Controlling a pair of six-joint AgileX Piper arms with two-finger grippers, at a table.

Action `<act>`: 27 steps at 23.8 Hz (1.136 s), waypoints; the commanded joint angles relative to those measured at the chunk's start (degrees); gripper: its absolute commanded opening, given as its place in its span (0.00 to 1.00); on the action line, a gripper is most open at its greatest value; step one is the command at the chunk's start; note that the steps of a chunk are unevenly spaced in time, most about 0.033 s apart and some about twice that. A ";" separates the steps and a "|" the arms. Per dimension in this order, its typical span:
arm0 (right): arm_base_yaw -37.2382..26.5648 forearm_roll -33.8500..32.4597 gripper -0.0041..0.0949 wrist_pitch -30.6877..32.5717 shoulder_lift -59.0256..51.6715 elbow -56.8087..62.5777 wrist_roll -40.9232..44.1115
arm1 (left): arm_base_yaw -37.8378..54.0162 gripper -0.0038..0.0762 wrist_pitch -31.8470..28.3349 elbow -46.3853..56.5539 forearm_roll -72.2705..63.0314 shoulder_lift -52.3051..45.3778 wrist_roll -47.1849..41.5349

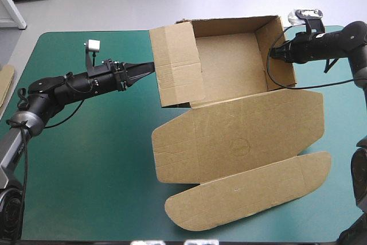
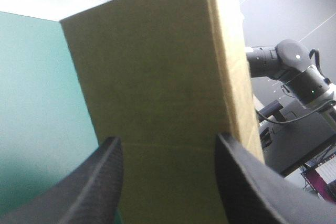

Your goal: Fold the box

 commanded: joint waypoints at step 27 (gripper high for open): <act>14.51 -11.17 0.04 -7.46 -2.17 -1.61 18.62 | -16.62 0.58 -19.07 -18.42 48.50 -1.88 -40.88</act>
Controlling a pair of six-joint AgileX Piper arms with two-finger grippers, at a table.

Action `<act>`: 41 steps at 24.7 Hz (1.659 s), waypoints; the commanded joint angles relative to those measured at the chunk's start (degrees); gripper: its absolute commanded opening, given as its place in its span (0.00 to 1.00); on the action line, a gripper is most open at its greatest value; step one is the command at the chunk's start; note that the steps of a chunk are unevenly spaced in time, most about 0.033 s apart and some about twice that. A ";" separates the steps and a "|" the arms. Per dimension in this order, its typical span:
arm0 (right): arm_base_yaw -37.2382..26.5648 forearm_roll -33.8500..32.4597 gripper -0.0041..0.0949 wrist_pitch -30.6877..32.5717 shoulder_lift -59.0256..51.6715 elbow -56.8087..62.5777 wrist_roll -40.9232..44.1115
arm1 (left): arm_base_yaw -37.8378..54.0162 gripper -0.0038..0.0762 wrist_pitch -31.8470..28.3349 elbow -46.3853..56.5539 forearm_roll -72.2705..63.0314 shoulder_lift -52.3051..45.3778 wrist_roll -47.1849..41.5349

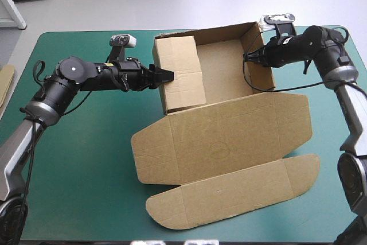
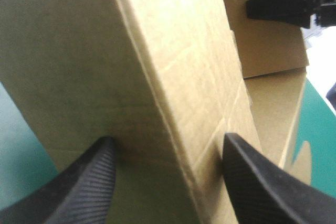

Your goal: Fold the box

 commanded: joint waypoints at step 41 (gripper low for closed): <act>12.86 -12.60 0.04 4.85 3.27 -1.61 13.11 | -11.74 0.04 13.92 -22.16 53.41 17.29 -36.56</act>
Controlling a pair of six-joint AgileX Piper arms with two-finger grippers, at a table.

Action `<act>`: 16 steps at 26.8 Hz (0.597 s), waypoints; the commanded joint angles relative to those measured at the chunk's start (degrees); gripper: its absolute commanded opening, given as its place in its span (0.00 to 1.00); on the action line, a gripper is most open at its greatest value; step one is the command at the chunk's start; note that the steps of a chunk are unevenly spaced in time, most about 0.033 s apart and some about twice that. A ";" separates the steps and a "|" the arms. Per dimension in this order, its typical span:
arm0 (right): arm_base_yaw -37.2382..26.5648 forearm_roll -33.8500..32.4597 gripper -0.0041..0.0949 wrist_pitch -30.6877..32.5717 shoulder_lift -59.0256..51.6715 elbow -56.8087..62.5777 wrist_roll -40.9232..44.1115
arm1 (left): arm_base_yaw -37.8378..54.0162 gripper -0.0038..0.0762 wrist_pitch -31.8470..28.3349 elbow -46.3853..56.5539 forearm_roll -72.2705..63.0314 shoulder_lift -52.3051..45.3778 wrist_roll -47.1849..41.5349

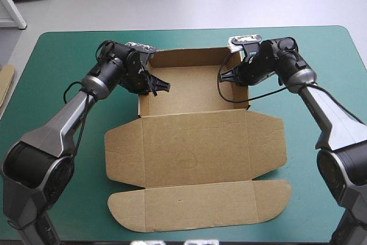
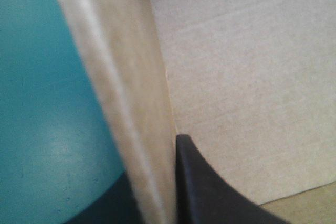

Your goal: Fold the box

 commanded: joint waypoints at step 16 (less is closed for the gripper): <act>1.31 -0.21 0.19 3.19 3.05 -1.98 -2.07 | -1.02 0.09 -5.35 -1.98 -2.22 3.72 4.11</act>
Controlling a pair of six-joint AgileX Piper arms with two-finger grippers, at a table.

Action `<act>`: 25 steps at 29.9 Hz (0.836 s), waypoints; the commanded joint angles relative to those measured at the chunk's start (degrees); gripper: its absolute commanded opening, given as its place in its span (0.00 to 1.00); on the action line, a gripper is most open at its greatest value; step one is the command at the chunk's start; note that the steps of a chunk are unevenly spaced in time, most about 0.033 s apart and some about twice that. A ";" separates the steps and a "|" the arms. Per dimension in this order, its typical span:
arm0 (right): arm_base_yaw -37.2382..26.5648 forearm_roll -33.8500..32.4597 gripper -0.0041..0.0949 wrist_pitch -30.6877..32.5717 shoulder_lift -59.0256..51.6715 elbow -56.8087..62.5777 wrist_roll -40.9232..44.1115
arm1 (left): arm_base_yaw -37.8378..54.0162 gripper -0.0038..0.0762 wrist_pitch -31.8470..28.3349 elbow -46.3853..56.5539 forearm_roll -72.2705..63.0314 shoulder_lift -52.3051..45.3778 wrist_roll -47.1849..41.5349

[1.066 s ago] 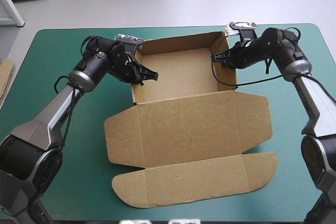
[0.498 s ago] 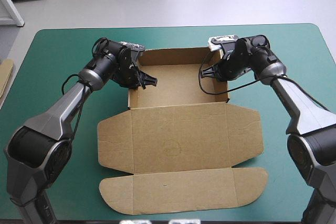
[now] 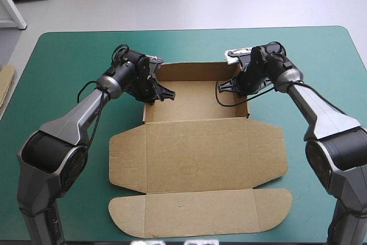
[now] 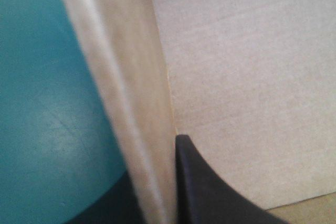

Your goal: Fold the box

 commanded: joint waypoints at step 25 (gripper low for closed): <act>0.69 -3.25 0.50 3.81 -12.47 -7.28 -0.49 | -0.97 0.73 -5.92 -1.23 2.24 -15.48 3.93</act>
